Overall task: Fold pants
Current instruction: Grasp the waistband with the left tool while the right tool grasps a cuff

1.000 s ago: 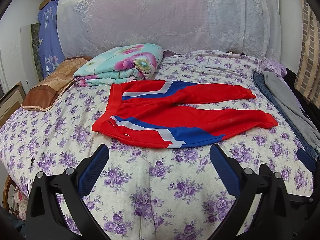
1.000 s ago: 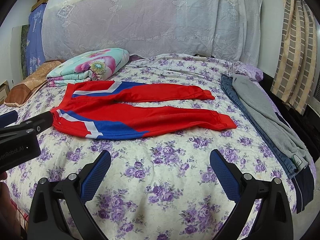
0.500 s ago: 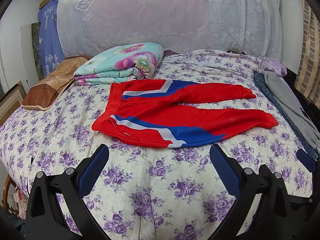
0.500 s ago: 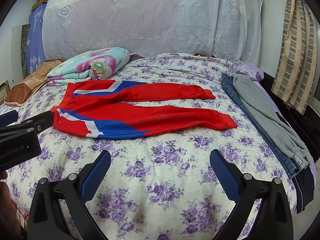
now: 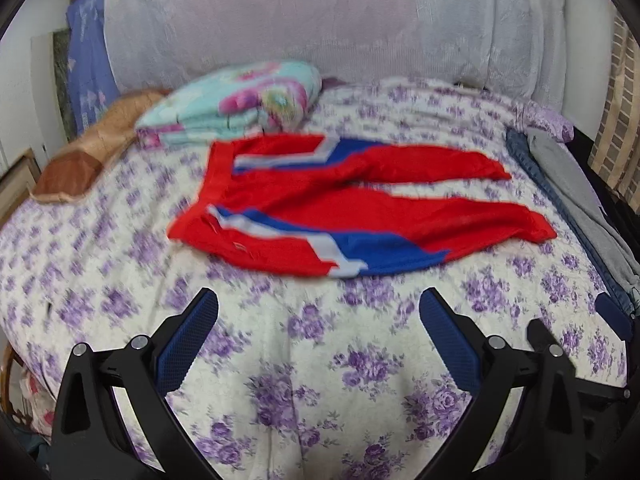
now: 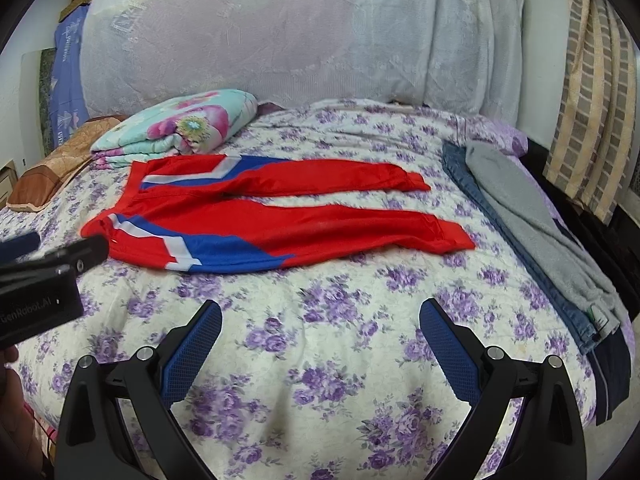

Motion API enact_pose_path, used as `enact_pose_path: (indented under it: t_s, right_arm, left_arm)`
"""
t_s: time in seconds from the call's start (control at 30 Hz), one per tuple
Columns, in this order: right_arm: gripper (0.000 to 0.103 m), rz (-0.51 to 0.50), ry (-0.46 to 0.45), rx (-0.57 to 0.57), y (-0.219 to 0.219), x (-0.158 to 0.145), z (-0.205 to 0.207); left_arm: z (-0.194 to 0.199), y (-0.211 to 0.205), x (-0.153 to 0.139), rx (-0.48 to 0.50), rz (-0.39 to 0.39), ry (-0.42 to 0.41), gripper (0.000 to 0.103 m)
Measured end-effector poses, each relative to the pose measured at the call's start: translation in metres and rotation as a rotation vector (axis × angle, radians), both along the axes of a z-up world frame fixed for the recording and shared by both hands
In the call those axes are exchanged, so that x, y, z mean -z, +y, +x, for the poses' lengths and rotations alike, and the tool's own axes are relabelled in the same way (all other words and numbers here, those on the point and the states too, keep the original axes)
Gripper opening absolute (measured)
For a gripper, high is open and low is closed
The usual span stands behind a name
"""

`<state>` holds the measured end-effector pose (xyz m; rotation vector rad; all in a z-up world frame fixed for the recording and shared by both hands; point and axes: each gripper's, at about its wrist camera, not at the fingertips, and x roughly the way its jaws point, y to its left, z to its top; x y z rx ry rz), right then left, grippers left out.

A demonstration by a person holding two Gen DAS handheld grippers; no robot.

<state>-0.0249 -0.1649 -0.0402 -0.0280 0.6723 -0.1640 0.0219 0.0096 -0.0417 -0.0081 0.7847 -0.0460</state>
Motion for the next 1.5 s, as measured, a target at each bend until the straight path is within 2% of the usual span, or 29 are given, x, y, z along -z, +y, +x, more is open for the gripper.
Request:
enact_pose_path:
  t_s: [0.07,0.1,0.17,0.23,0.33,0.47,0.57,0.6,0.63,0.67,0.7,0.73,0.77,0.8,0.83,0.9,0.97,1.1,1.23,1.3,1.37,1.43,1.47,1.5]
  right_arm:
    - [0.100,0.019,0.029,0.021,-0.006,0.007,0.004]
    - [0.100,0.028,0.041,0.028,-0.009,0.010,0.005]
    - [0.100,0.035,0.054,0.034,-0.014,0.013,0.006]
    - [0.100,0.031,0.054,0.035,-0.018,0.015,0.008]
    - [0.100,0.033,0.058,0.033,-0.021,0.016,0.010]
    - [0.100,0.043,0.076,0.024,-0.021,0.019,0.017]
    - [0.100,0.040,0.082,0.011,-0.018,0.019,0.020]
    - [0.100,0.035,0.081,0.007,-0.017,0.019,0.020]
    - [0.100,0.031,0.079,0.006,-0.017,0.018,0.019]
    - [0.100,0.027,0.076,0.008,-0.018,0.017,0.019]
    - [0.100,0.026,0.075,0.013,-0.019,0.017,0.019]
    - [0.100,0.029,0.074,0.023,-0.023,0.017,0.019]
    - [0.100,0.035,0.074,0.029,-0.027,0.017,0.019]
    - [0.100,0.047,0.075,0.033,-0.033,0.016,0.020]
    - [0.100,0.059,0.076,0.032,-0.038,0.015,0.020]
    - [0.100,0.089,0.077,0.031,-0.056,0.010,0.026]
    - [0.100,0.141,0.082,0.023,-0.084,0.003,0.041]
    - [0.100,0.279,0.139,0.107,-0.157,0.009,0.091]
    - [0.100,0.436,0.254,0.194,-0.215,0.041,0.144]
    - [0.100,0.594,0.286,0.195,-0.235,0.062,0.167]
    - [0.098,0.707,0.317,0.198,-0.244,0.083,0.187]
    - [0.078,0.775,0.324,0.208,-0.247,0.100,0.204]
    - [0.066,0.748,0.298,0.233,-0.244,0.099,0.204]
    - [0.022,0.716,0.276,0.245,-0.243,0.099,0.207]
  left_arm:
    - [0.018,0.006,0.023,-0.022,-0.036,0.108,0.098]
    - [0.032,0.013,0.041,-0.038,-0.085,0.193,0.098]
    - [0.051,0.028,0.061,-0.080,-0.162,0.276,0.098]
    - [0.061,0.042,0.069,-0.138,-0.185,0.274,0.098]
    - [0.072,0.057,0.070,-0.205,-0.170,0.247,0.098]
    - [0.090,0.067,0.064,-0.202,-0.183,0.237,0.098]
    - [0.133,0.074,0.074,-0.228,-0.191,0.281,0.098]
    - [0.149,0.080,0.082,-0.245,-0.220,0.303,0.097]
    - [0.159,0.084,0.087,-0.253,-0.242,0.316,0.090]
    - [0.169,0.088,0.092,-0.273,-0.241,0.326,0.076]
    - [0.173,0.090,0.091,-0.283,-0.227,0.313,0.067]
    - [0.175,0.091,0.089,-0.288,-0.222,0.301,0.046]
    - [0.177,0.094,0.086,-0.291,-0.232,0.285,0.039]
    - [0.177,0.098,0.085,-0.291,-0.252,0.276,0.025]
    - [0.177,0.104,0.084,-0.292,-0.289,0.265,0.018]
    - [0.171,0.115,0.083,-0.288,-0.369,0.245,0.013]
    - [0.166,0.121,0.083,-0.291,-0.394,0.234,0.012]
    - [0.155,0.127,0.076,-0.307,-0.411,0.197,0.009]
    - [0.144,0.135,0.068,-0.326,-0.379,0.161,0.009]
    - [0.147,0.139,0.072,-0.318,-0.367,0.182,0.009]
    - [0.152,0.140,0.080,-0.316,-0.357,0.209,0.009]
    - [0.155,0.139,0.084,-0.315,-0.341,0.216,0.009]
    - [0.155,0.139,0.086,-0.315,-0.338,0.219,0.009]
    - [0.156,0.139,0.086,-0.313,-0.332,0.221,0.009]
